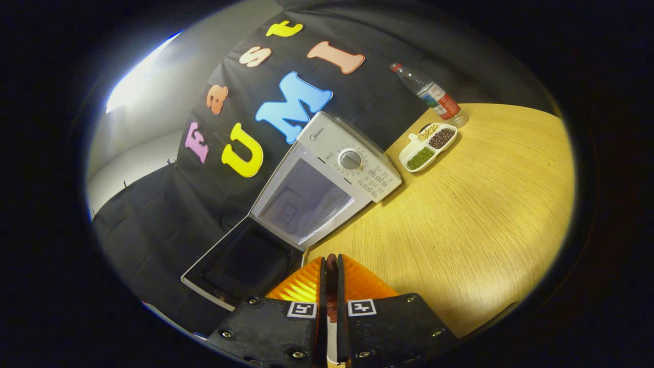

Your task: Open the microwave, put the food inside, and close the microwave door.

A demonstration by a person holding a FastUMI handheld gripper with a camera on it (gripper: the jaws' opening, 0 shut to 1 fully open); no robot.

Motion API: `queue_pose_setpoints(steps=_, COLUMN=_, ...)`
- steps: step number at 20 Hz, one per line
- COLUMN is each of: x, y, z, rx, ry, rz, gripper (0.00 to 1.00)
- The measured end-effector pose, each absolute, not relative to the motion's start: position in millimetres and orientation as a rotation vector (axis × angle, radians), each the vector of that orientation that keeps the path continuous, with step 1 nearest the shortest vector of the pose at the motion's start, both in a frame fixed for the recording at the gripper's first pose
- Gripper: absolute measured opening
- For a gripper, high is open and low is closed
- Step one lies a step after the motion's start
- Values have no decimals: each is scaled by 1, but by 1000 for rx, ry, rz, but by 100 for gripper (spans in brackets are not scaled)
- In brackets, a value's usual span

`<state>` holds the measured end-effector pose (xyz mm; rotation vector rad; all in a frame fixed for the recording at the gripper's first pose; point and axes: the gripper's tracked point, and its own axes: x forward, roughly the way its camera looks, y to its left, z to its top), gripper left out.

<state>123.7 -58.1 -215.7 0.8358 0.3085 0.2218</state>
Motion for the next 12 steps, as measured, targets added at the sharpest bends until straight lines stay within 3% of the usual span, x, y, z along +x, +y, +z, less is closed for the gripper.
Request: queue_pose_setpoints(steps=12, x=204, y=-19, z=-135, rx=814, ry=157, rz=240, gripper=8)
